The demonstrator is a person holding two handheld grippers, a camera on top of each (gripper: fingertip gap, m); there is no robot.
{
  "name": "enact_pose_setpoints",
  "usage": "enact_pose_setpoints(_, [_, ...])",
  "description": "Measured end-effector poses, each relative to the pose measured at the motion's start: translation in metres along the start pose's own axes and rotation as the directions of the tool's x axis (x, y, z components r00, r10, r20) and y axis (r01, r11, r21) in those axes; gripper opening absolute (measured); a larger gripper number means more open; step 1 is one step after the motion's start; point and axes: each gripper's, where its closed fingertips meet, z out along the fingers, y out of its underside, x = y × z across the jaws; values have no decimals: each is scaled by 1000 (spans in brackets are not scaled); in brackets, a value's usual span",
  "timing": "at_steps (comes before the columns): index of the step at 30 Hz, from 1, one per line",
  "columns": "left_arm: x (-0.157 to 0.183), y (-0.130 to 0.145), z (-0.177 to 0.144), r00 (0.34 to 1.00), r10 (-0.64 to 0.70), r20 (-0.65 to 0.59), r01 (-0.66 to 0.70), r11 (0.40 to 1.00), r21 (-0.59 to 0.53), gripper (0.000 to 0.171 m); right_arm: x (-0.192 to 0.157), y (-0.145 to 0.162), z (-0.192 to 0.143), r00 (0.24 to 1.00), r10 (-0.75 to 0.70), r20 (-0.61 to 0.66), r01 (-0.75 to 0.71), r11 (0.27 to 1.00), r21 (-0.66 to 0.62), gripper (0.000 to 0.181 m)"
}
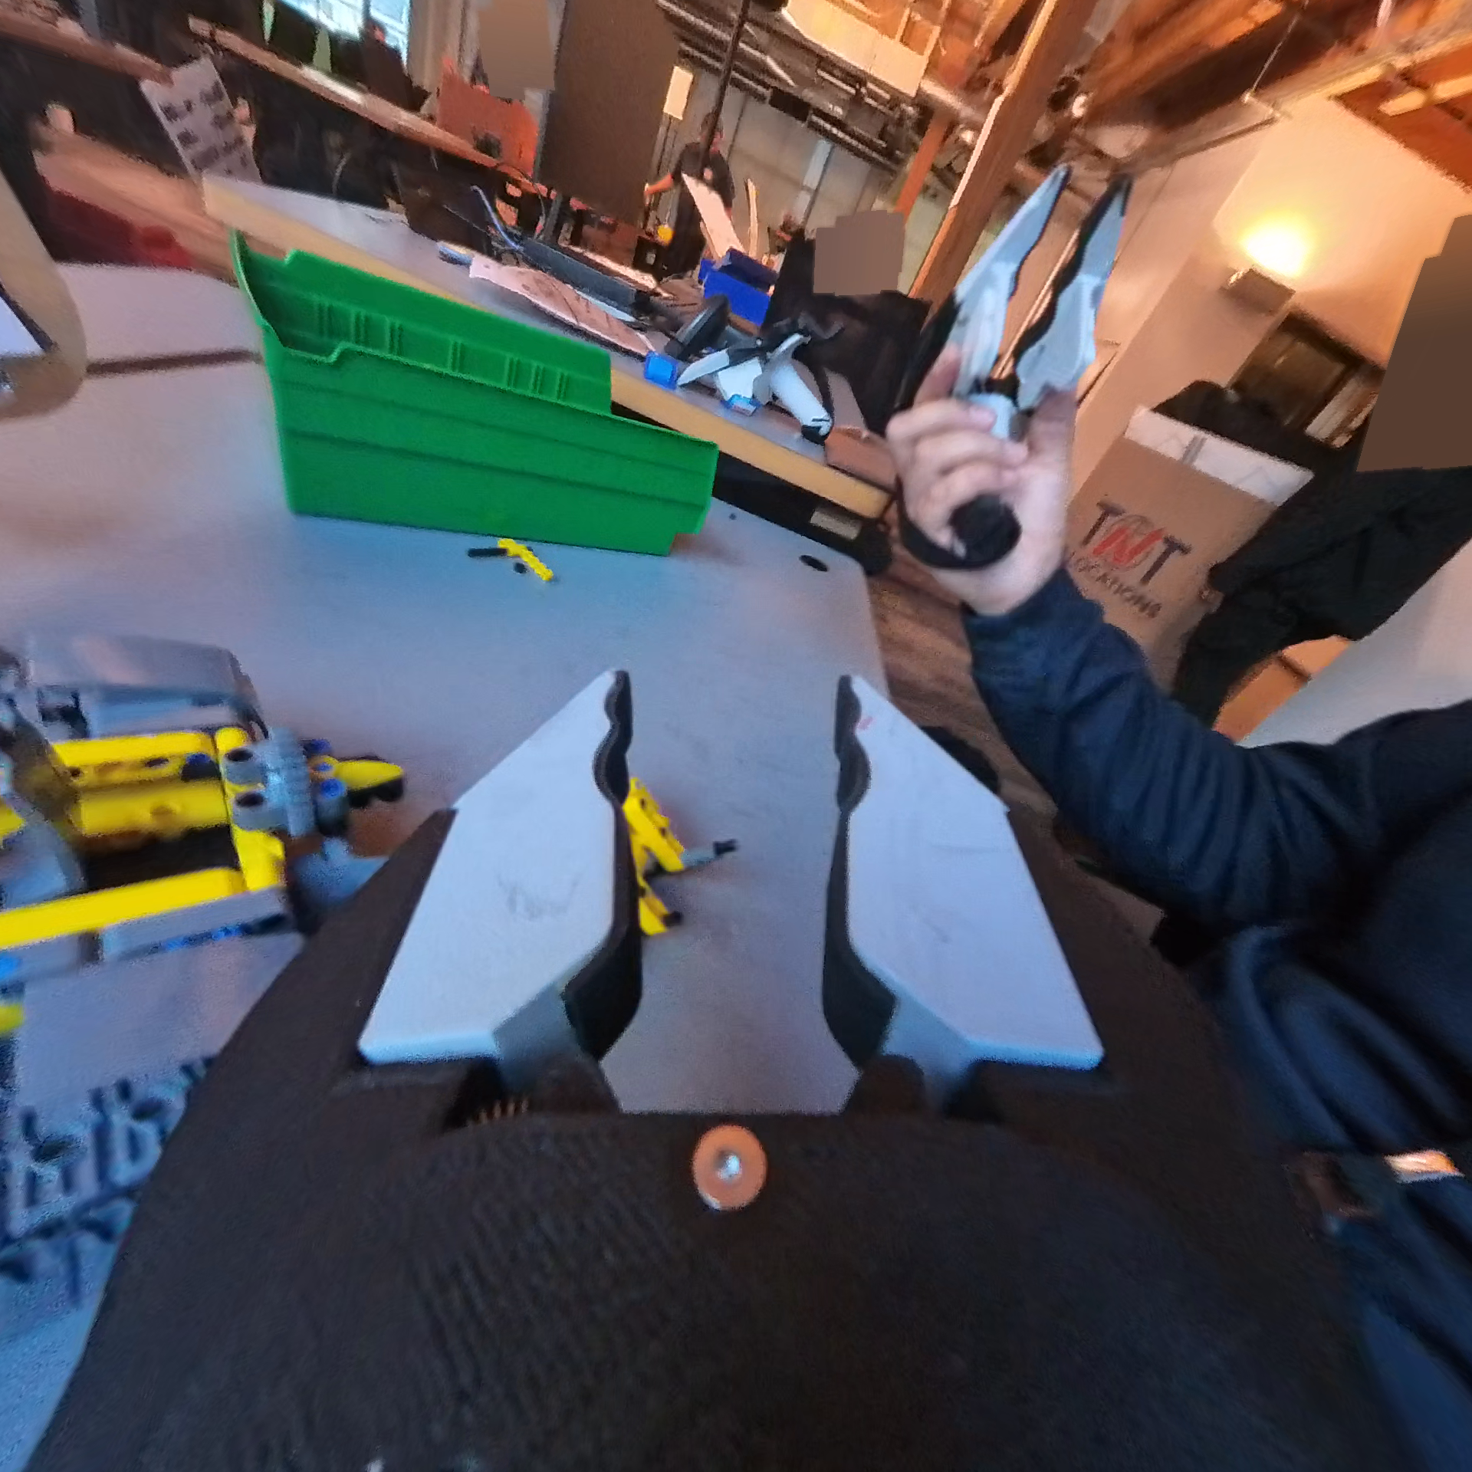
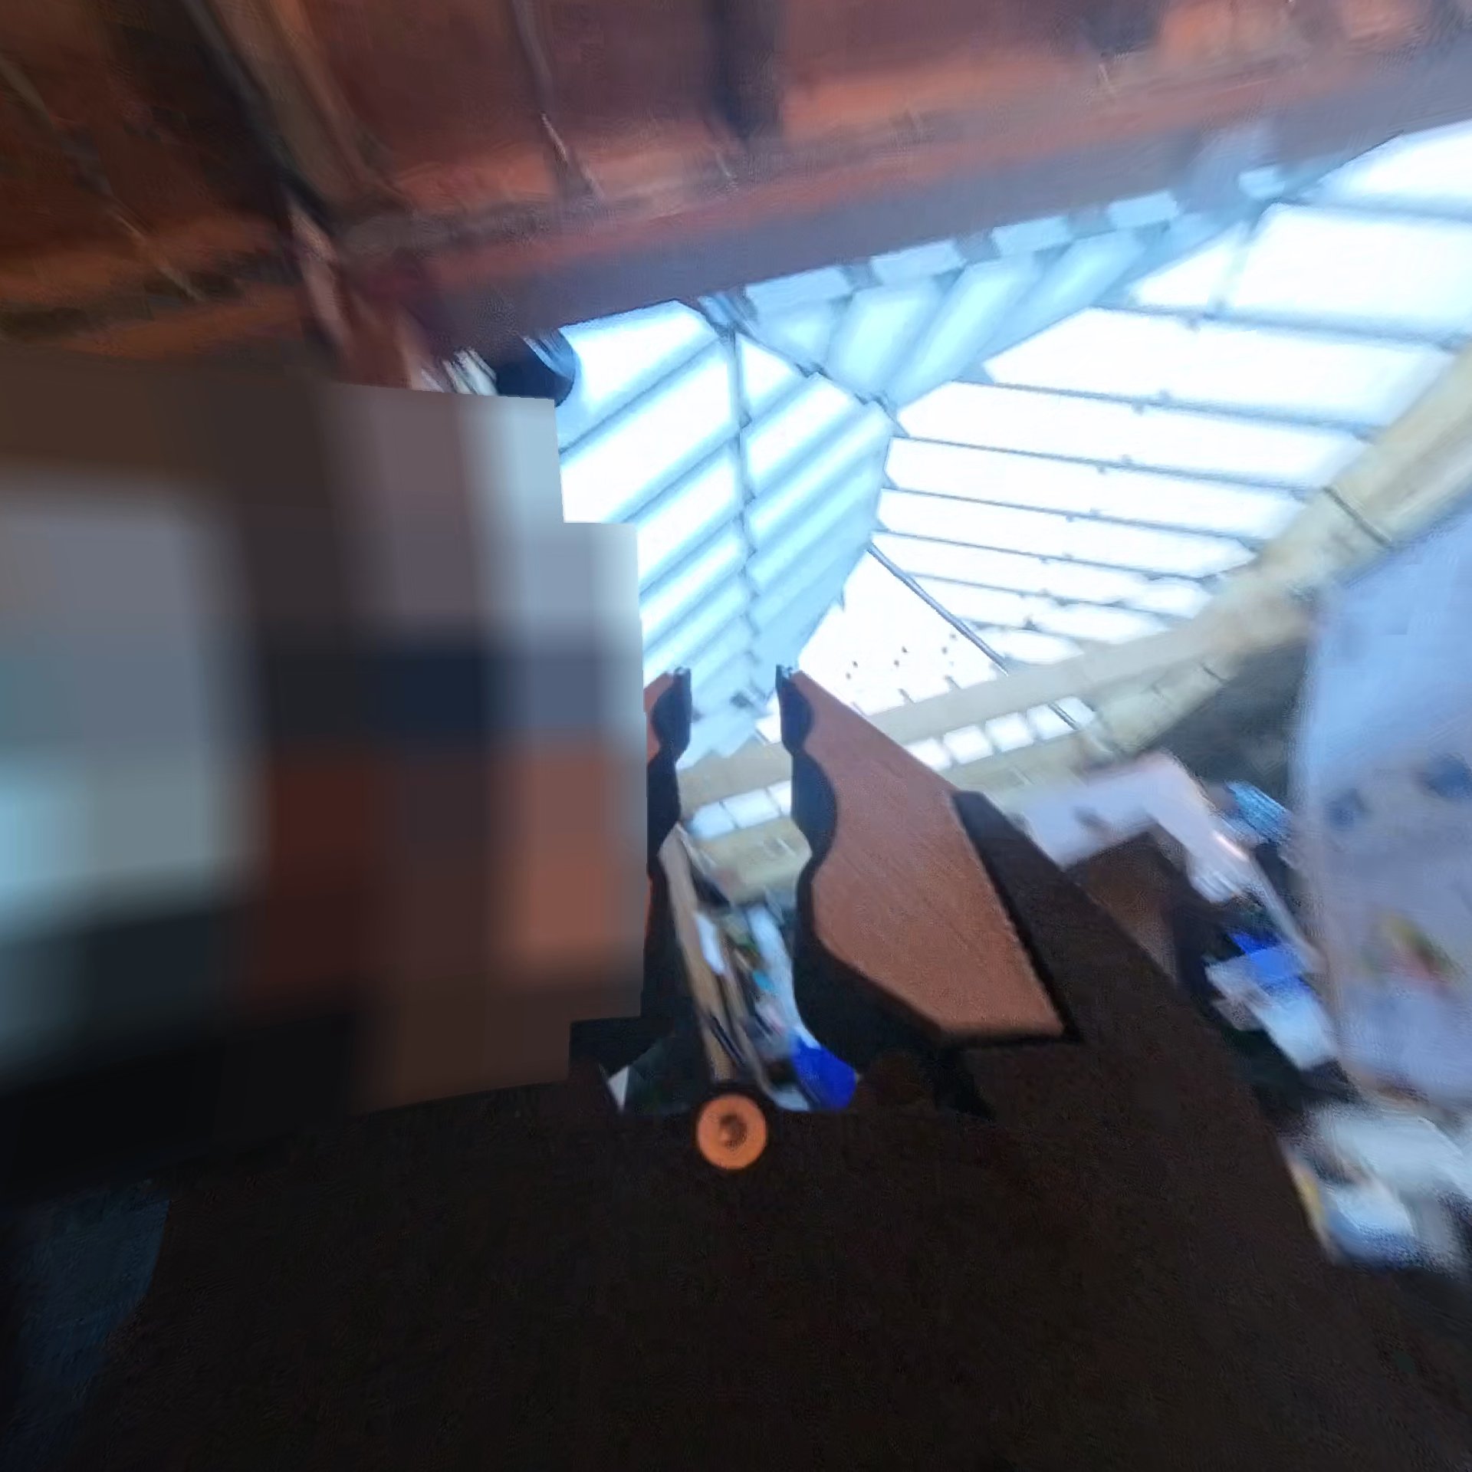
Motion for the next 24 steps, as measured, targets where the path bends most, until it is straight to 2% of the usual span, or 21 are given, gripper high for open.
enact_pose_setpoints(2, [13,0,-11,998,-55,-9,55,998,19,49,-26,-53,-3,987,74,146,-95,985,146,18])
enact_pose_setpoints(4, [27,6,-22,998,-57,14,57,998,29,49,-40,-79,-11,959,124,254,-181,960,212,19])
enact_pose_setpoints(8, [53,28,-45,998,-4,55,2,999,34,49,-39,-77,-23,942,180,285,-250,940,232,19])
enact_pose_setpoints(11, [50,47,-56,991,20,134,-25,999,36,48,-22,-58,-29,934,243,262,-300,931,207,19])
enact_pose_setpoints(13, [44,56,-62,981,-1,196,-6,999,36,49,-10,-41,-30,923,300,240,-345,923,172,20])
enact_pose_setpoints(15, [41,63,-66,963,40,268,-44,999,9,50,0,-14,-26,930,329,164,-347,933,97,25])
enact_pose_setpoints(17, [34,73,-66,930,118,349,-101,993,-68,50,15,26,-18,956,292,17,-292,956,-37,33])
enact_pose_setpoints(19, [23,77,-60,890,191,414,-149,980,-131,54,29,68,-7,969,217,-117,-238,946,-222,41])
enact_pose_setpoints(21, [15,78,-49,865,239,442,-177,968,-176,57,42,112,0,973,89,-211,-174,885,-431,49])
enact_pose_setpoints(24, [7,79,-30,859,296,417,-204,946,-251,59,63,163,-5,947,-159,-278,-70,746,-663,60])
